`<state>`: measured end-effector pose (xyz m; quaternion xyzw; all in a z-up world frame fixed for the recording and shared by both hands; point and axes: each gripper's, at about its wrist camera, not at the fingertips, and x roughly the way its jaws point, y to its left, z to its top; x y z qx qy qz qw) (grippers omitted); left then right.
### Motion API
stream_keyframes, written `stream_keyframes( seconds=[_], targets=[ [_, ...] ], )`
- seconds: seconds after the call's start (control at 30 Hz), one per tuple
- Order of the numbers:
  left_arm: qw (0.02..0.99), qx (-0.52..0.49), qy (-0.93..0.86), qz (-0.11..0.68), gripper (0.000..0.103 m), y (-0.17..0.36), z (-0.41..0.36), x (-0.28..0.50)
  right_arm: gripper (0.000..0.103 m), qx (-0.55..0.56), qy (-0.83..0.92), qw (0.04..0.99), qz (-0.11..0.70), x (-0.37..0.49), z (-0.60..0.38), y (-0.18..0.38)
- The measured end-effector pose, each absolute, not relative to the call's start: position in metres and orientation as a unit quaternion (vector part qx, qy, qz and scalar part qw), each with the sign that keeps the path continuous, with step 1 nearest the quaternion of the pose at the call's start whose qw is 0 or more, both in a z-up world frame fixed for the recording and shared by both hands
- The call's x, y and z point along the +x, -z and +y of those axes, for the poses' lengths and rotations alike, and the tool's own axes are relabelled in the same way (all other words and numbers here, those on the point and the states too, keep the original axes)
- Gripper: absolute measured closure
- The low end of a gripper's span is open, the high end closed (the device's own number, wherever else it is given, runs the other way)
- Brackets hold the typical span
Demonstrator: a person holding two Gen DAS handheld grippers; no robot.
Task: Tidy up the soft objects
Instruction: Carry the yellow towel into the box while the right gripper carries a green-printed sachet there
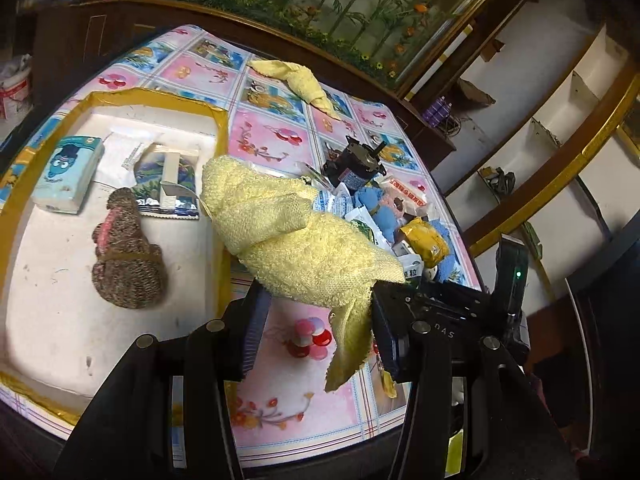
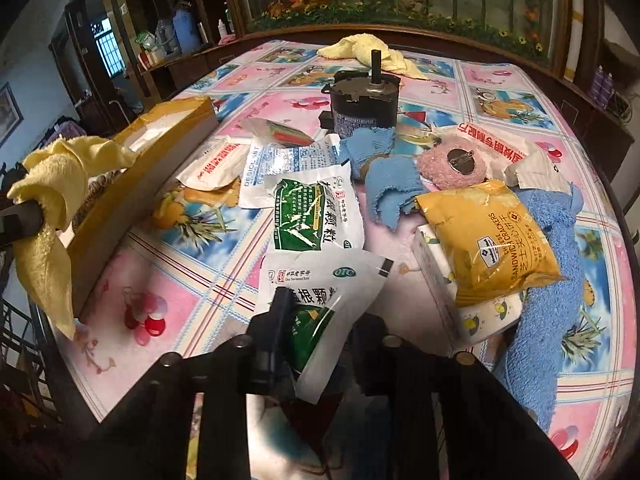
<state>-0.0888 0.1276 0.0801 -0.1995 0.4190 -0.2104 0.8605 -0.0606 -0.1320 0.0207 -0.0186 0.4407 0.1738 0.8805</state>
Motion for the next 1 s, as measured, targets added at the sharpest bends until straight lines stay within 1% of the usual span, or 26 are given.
stream_keyframes(
  seconds=[0.03,0.23,0.37,0.47,0.6,0.8,1.0],
  targets=[
    [0.862,-0.204,0.206,0.416,0.055,-0.081,0.134,-0.09,0.086,-0.007,-0.177,0.881,0.438,-0.063,-0.134,-0.023],
    [0.88,-0.218,0.161,0.389,0.055,-0.092,0.187,-0.105,0.086,0.048,-0.183,0.886,0.424,-0.074,-0.147,-0.039],
    [0.893,-0.204,0.114,0.385,0.055,-0.093,0.221,-0.112,0.086,0.047,-0.191,0.892,0.407,-0.082,-0.14,-0.06],
    [0.894,-0.179,0.089,0.401,0.055,-0.085,0.233,-0.111,0.086,0.039,-0.208,0.892,0.4,-0.085,-0.124,-0.071],
    [0.895,-0.117,0.058,0.427,0.054,-0.071,0.23,-0.102,0.086,0.033,-0.246,0.882,0.402,-0.08,-0.091,-0.08],
    [0.877,0.057,-0.041,0.476,0.05,-0.039,0.204,-0.068,0.086,-0.001,-0.294,0.864,0.409,-0.062,-0.02,-0.083],
    [0.868,0.07,-0.05,0.49,0.049,-0.031,0.21,-0.063,0.086,-0.029,-0.318,0.842,0.436,-0.035,0.037,-0.073]
  ],
)
